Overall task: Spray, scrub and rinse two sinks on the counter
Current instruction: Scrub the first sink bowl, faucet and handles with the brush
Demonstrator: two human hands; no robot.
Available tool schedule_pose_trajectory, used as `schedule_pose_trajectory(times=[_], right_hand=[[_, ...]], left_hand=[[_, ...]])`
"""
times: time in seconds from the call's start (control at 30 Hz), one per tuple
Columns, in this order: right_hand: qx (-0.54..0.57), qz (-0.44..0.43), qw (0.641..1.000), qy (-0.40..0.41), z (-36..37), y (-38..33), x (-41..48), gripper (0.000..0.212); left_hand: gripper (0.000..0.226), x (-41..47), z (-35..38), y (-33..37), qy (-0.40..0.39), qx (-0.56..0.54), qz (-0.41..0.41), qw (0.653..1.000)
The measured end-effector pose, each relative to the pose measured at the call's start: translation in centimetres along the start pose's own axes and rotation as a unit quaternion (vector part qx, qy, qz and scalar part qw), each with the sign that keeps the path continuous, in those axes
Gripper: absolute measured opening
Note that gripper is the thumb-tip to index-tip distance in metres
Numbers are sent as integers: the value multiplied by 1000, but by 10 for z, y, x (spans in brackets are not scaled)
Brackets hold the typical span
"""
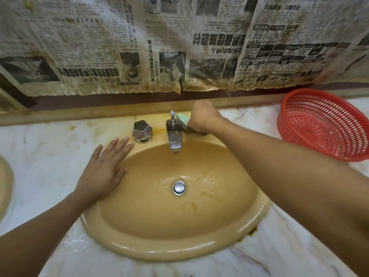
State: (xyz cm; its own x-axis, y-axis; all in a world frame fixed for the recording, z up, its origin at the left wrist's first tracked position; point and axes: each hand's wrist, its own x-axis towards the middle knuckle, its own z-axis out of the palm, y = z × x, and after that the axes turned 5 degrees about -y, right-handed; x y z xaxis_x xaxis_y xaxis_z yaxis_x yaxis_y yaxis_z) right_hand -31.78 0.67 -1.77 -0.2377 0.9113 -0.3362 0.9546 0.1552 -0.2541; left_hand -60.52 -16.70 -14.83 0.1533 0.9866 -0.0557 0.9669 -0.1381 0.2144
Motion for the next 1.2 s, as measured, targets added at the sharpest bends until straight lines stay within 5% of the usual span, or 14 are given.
schedule_pose_trajectory(times=[0.17,0.3,0.4,0.5,0.67,0.87,0.93,1.07,1.2], right_hand=[[47,7,999,4,24,5,-14,13],[74,-25,996,-36,31,24,-21,23],[203,-38,978,-16,35,42,-21,36],[385,-30,922,-35,42,53,-23,41],[530,10,848,-9,67,47,-28,40],[746,46,662,-60,89,36,-41,39],[745,41,664,-52,92,35,-40,42],[686,25,727,-19,97,36,-41,46],[672,16,740,-19,101,44,-47,45]], left_hand=[[87,1,1,-1,5,-4,-3,1000],[87,0,1,-1,5,-9,-2,1000],[88,1,0,0,6,-12,-5,1000],[89,1,1,0,10,-13,-4,1000],[89,1,2,-1,14,-13,-4,1000],[84,2,2,-1,10,-15,-7,1000],[81,2,2,-1,11,-16,-3,1000],[82,1,1,0,7,-18,-8,1000],[82,2,2,0,7,-13,-7,1000]])
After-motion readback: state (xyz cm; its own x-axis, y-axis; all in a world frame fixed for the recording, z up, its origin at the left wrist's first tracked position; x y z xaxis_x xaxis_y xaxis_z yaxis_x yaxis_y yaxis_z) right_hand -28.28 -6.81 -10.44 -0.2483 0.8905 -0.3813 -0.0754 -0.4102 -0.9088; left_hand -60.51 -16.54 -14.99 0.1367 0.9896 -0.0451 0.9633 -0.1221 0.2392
